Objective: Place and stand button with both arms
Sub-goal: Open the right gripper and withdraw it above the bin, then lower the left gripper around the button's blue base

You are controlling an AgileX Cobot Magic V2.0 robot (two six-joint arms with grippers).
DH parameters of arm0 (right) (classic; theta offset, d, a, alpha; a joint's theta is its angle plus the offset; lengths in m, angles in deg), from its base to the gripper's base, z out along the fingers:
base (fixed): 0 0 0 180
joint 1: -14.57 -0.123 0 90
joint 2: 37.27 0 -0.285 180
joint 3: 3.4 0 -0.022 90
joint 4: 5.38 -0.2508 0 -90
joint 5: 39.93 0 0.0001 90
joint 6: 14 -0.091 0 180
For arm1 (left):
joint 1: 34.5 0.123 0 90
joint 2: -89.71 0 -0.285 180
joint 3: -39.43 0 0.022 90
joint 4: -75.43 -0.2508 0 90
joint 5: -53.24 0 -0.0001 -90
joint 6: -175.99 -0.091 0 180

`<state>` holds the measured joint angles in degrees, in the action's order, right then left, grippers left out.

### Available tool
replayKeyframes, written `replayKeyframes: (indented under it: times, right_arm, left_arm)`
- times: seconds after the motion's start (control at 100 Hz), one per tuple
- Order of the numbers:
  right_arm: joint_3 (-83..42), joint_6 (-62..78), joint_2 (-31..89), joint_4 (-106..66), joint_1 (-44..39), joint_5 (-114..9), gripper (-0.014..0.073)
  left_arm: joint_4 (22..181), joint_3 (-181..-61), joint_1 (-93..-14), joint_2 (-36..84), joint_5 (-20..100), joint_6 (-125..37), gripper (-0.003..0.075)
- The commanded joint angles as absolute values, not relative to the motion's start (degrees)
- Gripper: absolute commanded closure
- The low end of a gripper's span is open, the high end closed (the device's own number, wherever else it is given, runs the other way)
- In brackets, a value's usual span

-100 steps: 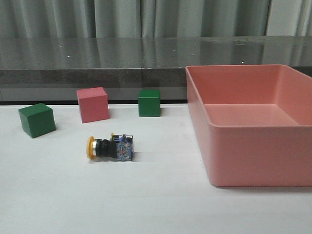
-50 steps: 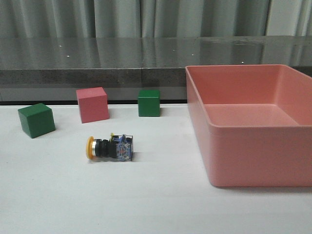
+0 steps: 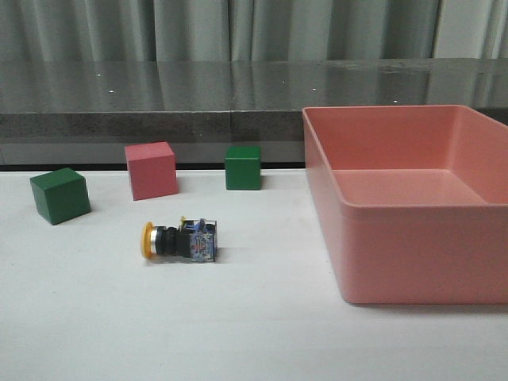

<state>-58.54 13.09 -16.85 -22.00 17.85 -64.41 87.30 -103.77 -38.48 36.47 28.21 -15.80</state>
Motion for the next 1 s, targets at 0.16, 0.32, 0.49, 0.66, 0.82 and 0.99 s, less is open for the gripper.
replayKeyframes:
  times: [0.16,0.32,0.49,0.66,0.82,0.99]
  right_arm:
    - [-57.1,13.1,-16.4,-22.8,18.1,-60.4,0.0654]
    - [-57.1,13.1,-16.4,-22.8,18.1,-60.4,0.0654]
    - [-57.1,13.1,-16.4,-22.8,18.1,-60.4,0.0654]
    - [-57.1,13.1,-16.4,-22.8,18.1,-60.4,0.0654]
    - [-57.1,13.1,-16.4,-22.8,18.1,-60.4,0.0654]
    - [-57.1,13.1,-16.4,-22.8,18.1,-60.4,0.0654]
  left_arm:
    - [89.0,-114.9,-45.1,20.2,30.8,-24.0,0.0650]
    - [89.0,-117.6,-50.4,13.2,31.2,-34.6,0.0314]
    - [91.1,-117.7,-52.6,8.2,37.8,-34.4,0.0108]
    - [95.6,-117.7,-52.7,5.3,38.4,-34.6,0.0112]
    - [96.7,-117.7,-52.7,2.6,37.6,-41.8,0.0110]
    - [113.2,-117.7,-52.5,-0.4,33.7,-65.7,0.0109]
